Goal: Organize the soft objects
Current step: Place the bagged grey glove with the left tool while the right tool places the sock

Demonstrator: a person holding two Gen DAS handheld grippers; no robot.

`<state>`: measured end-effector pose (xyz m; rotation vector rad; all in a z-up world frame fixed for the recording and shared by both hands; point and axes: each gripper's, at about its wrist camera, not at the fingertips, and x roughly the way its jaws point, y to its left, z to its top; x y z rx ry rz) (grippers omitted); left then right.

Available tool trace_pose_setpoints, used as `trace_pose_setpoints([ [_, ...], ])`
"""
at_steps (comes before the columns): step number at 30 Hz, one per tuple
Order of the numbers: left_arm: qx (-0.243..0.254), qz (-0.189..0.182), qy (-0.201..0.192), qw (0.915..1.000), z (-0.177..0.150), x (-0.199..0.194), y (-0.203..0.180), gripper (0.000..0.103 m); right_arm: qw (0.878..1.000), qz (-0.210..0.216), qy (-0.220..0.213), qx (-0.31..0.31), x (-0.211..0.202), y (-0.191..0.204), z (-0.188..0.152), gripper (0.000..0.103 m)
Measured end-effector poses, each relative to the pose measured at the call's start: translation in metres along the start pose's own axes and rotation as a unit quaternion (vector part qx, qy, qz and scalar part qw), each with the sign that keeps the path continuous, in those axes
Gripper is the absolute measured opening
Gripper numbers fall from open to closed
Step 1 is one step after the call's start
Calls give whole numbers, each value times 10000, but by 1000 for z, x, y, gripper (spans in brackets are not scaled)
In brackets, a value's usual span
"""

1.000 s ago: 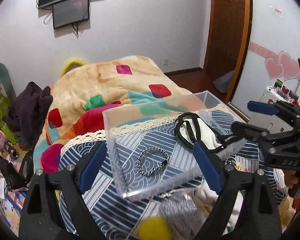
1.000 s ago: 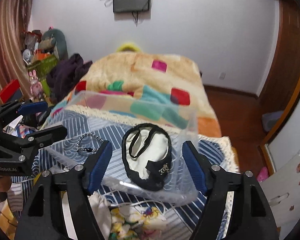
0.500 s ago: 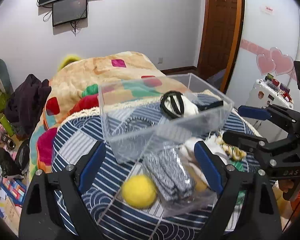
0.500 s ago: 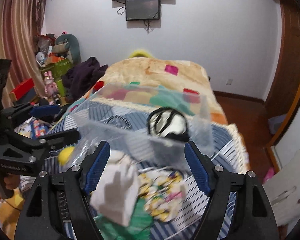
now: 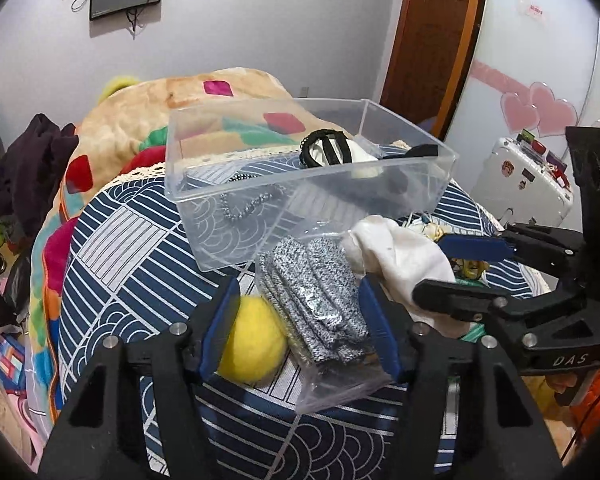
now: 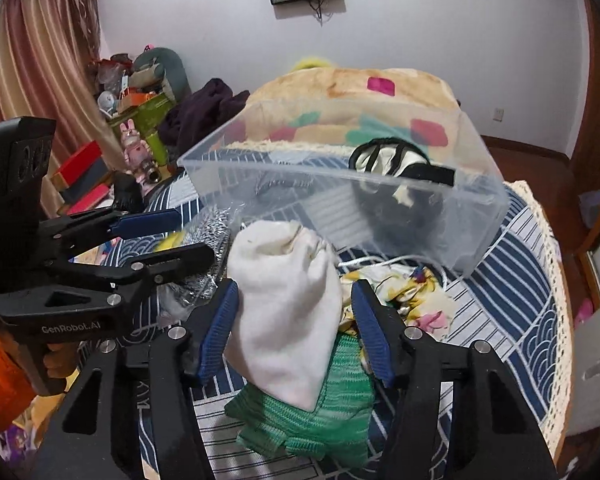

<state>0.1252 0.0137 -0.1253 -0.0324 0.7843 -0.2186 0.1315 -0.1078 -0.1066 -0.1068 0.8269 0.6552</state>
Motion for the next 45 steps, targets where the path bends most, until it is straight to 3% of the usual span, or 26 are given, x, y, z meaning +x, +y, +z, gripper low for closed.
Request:
trace_pose_setpoints([
  [3,-8,-79,4,10000,0,2,1,59,9998,75,195,42,8,0,-4,48],
  [6,-31,-248,41,9997,3,5,2,47,9996,143,250,76,9,0,-7,40],
  [8,-21,-299,44,9995,5,6,1,39,9995,215,240,69,6,0,-8,26],
  [14,-34,-377,-63,9993,11,-3,0,24,9998,172,31,1,-6,5,-9,22],
  [21,-102,-459,-343,9983,19,-25,2,22,9990,216,-401,9,-29,3,1,22],
  [31,-32,-240,-910,9956,38,-62,6,22,9946,53,-1033,18,-63,0,20,21],
  [45,-109,248,-1188,9925,75,-54,27,22,9861,-167,-1650,81,-71,-8,65,22],
])
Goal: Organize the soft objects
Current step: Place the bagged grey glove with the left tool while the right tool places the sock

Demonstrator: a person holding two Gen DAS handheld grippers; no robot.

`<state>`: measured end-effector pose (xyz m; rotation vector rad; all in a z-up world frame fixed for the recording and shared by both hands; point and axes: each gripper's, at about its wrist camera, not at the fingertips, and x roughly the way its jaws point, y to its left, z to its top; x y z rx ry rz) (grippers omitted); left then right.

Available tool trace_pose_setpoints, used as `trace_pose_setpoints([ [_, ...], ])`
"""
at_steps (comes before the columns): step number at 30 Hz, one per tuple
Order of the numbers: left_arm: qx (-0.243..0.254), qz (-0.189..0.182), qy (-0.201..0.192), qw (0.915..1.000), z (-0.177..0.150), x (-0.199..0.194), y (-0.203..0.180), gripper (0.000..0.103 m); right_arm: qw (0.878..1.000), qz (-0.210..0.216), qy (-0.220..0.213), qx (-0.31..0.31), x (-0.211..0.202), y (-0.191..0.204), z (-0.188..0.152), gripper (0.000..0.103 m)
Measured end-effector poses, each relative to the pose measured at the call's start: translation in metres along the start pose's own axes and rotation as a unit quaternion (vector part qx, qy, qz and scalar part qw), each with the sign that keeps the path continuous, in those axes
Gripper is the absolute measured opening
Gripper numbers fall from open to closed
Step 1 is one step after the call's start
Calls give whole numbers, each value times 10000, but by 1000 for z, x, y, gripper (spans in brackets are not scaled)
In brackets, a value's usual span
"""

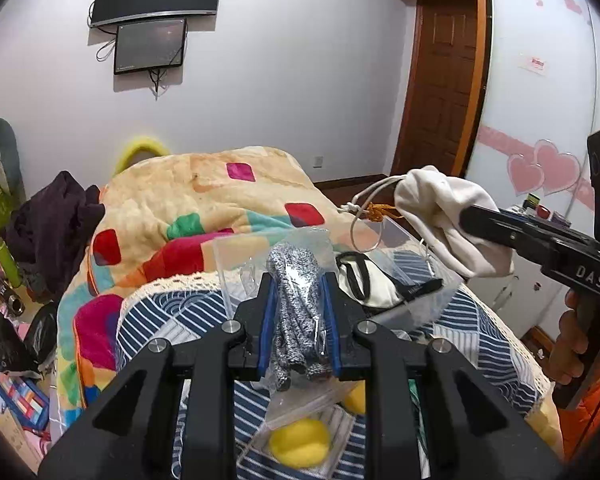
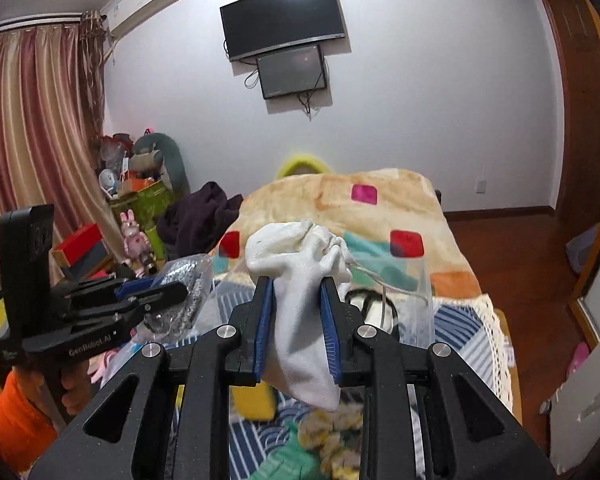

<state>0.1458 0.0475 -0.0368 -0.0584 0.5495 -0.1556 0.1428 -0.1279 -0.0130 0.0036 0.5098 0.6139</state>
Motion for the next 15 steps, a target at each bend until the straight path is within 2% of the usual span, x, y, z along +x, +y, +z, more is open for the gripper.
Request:
trace_pose_setpoints([
  [6,57,176,60,9998,7,23,4,22,9999,-80,136,-46,30,3,11,21],
  [15,153,389,532,9977,1,74,8,22,9964,-218,816,-98,73,0,2,21],
])
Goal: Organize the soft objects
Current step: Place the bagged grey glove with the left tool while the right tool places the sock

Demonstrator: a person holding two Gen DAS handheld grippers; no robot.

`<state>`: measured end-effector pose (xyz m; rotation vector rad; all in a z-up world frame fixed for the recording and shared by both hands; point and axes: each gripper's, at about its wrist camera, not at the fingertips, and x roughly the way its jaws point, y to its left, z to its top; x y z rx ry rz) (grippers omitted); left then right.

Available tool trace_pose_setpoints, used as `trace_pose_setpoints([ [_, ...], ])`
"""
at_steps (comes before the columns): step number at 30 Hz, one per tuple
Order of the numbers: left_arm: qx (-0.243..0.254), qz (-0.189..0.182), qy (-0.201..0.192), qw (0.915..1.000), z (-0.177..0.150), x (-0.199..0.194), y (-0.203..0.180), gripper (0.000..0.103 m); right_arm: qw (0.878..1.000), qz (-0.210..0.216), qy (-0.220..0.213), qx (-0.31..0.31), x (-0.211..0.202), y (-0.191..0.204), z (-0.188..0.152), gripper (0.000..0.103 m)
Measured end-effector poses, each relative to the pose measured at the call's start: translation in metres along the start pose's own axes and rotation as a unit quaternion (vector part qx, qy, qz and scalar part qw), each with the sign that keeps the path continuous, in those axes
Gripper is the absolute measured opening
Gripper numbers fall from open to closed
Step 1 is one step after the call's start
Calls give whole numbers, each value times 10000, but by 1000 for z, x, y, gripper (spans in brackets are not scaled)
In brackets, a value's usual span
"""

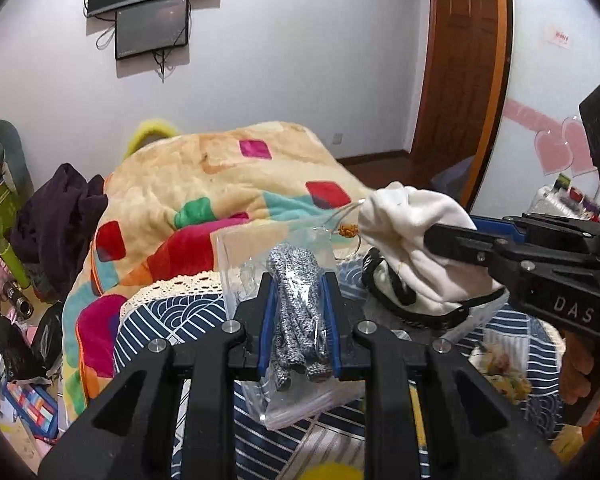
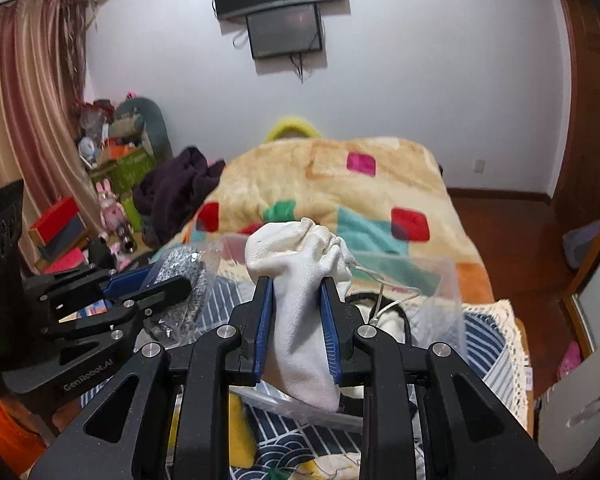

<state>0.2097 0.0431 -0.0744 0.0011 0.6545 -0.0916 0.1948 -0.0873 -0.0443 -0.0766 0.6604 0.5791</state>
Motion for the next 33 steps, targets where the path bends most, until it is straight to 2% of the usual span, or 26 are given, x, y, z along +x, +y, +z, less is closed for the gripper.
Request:
trace_pose_setpoints([
  [9,412,252,420,9980,-10,34,-10,22,9972,-5,750,-60,36,-8,-12,21],
  [16,355,260,519,9977,-13,40,-8,25,9942,-64,1029,-292,45,-1,-19,22],
  [18,339,251,517,9978,-13,38,-8,27,9938,-89,1047,-355,44,1,-19,22],
  [20,326,231,500,9979,-13,35,-7,35,9937,-110,1054,-362,44,-1,-18,23],
  [23,330,215,422,9983,-13,27,-8,42,9936,-57,1086,-311,41,-4,-16,23],
  [28,172,17,275,9995,-12,5,-4,46,9952,68,952,-206,26,-7,-13,24],
  [30,126,-14,153,9998,-11,-5,-3,50,9964,61,825,-206,16,-7,-11,26],
  [33,105,-24,-55,9999,-9,-23,-3,54,9982,31,570,-168,0,-7,-9,39],
])
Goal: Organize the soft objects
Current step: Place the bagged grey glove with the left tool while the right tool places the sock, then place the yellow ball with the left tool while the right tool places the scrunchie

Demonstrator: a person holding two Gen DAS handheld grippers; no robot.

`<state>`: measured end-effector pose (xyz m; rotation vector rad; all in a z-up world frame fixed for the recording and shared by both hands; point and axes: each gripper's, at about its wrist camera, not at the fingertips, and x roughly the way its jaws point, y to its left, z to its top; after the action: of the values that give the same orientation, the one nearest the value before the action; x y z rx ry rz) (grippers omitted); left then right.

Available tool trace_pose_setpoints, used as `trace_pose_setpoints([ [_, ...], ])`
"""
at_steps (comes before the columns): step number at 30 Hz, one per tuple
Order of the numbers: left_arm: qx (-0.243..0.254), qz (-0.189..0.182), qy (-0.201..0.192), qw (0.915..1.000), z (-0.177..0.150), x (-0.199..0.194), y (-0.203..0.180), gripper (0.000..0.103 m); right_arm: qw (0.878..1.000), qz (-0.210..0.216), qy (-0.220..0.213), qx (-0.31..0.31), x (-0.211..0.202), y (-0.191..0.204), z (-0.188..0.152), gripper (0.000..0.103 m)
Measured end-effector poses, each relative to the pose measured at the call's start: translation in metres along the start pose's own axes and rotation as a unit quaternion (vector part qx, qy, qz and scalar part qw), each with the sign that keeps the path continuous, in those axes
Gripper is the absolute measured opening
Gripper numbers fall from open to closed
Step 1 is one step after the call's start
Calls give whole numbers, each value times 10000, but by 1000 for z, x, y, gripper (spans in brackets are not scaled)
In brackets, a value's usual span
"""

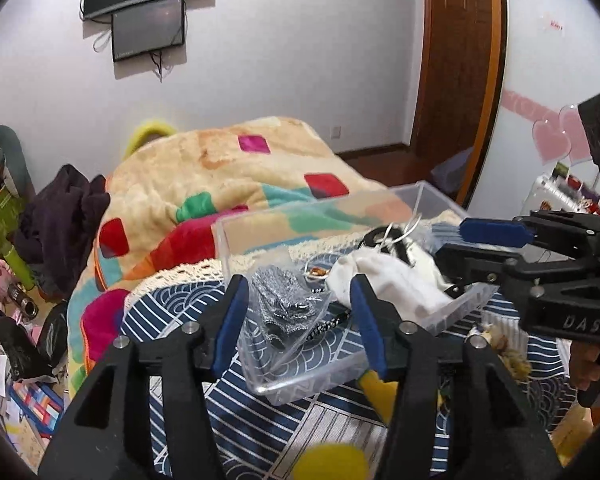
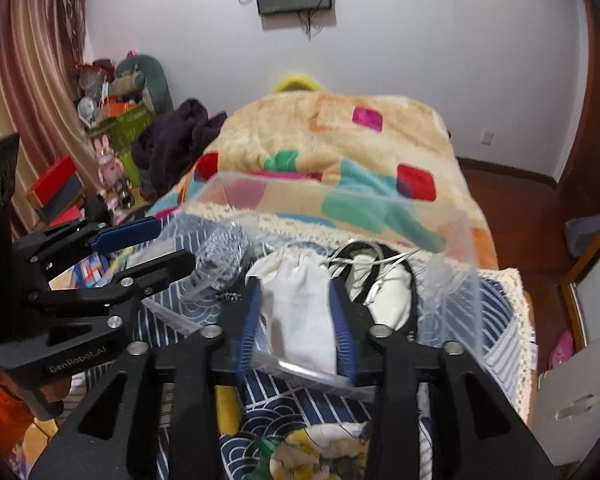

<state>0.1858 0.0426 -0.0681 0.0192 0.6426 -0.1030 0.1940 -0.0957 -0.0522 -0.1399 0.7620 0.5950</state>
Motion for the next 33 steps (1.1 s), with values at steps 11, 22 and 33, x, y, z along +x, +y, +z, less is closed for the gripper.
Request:
trace_pose_setpoints([
  [11,-145,-75,-344,9993,-15,-46,0,79,9954,-410,-862,38,-55,-2,-12,84],
  [22,-212,-224,170,9994,-61,-50,3,90,9970,-558,-503,192,-52,-11,-50,85],
  [33,-403,-420,825,9949,-102,-24,0,90,9980,-395,250,434,-19,-18,-92,82],
])
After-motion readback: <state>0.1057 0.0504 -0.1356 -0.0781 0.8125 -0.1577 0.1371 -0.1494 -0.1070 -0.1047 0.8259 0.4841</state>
